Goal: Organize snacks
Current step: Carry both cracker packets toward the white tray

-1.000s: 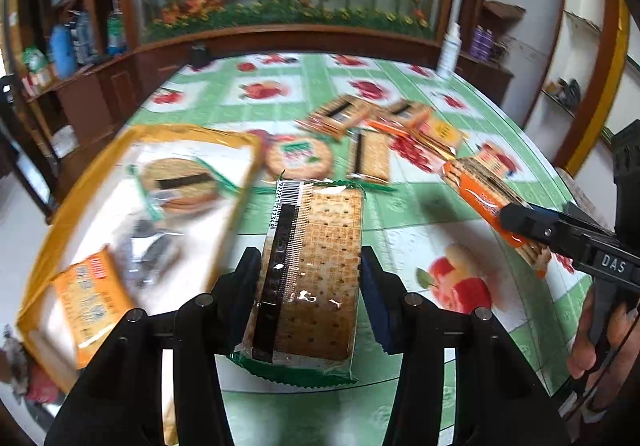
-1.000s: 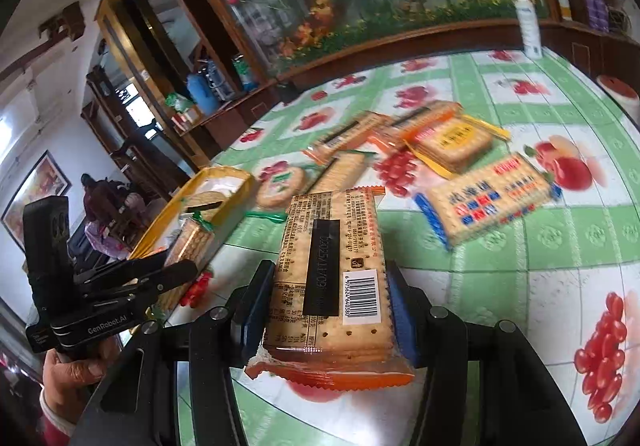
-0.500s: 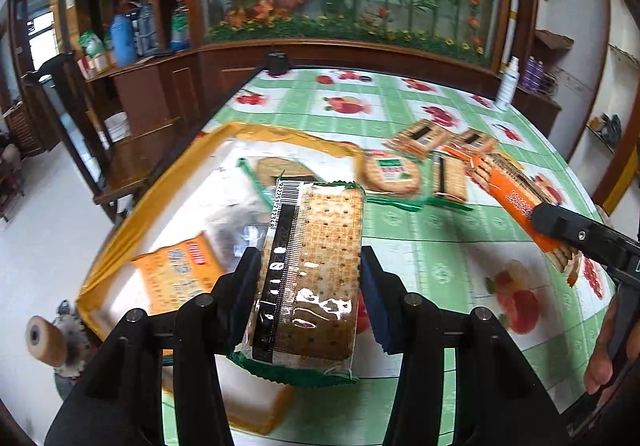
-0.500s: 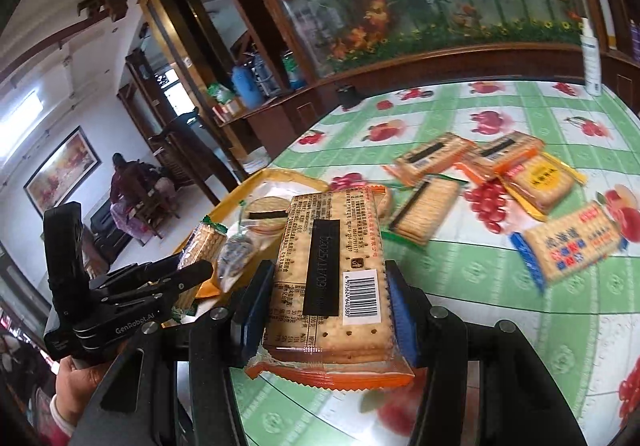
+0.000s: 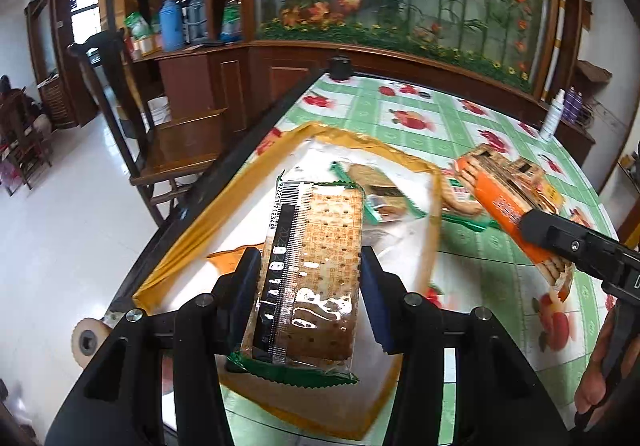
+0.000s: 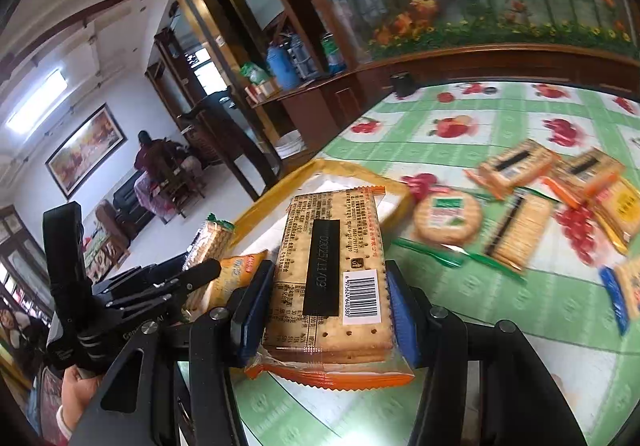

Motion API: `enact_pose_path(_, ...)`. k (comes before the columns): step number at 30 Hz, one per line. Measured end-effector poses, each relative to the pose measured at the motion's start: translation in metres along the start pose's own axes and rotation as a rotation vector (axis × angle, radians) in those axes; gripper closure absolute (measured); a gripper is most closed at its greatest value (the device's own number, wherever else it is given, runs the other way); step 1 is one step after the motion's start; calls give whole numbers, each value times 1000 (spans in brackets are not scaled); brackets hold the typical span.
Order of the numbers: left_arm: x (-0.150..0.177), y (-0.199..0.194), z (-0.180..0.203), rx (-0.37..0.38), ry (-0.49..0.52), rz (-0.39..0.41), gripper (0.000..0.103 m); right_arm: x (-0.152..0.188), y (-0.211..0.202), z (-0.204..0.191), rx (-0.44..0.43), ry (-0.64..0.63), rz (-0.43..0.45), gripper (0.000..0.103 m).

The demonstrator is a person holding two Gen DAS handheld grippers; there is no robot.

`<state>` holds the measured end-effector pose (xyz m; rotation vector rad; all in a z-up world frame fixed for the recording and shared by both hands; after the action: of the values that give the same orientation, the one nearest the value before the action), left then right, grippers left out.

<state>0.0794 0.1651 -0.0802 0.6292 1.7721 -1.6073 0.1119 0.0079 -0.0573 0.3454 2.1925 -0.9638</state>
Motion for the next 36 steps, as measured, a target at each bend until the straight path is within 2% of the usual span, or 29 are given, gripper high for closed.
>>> enact_pose_path(6, 5, 7, -13, -11, -19, -10, 55, -3, 37, -35, -26, -59, -32, 49)
enact_pose_path(12, 9, 15, -20, -20, -26, -25, 55, 3, 63, -54, -39, -89, -55, 49)
enact_pose_path(22, 13, 26, -27, -26, -29, -48, 55, 4, 94, -55, -26, -83, -83, 49)
enact_pose_path(36, 16, 34, -27, -35, -17, -81, 55, 8, 107, -51, -10, -95, -105, 49)
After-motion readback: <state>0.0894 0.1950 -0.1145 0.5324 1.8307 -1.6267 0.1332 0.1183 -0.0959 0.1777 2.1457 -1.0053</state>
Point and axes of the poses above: each gripper's, at about its wrist camera, not at the fingertips, and y roughly the way its jaws point, z to its right, x to its underside, the point moved 10 cm from there along y, roughly the way its jaws point, and after that the axes turned 5 degrees about y, right-handed, at the moved point
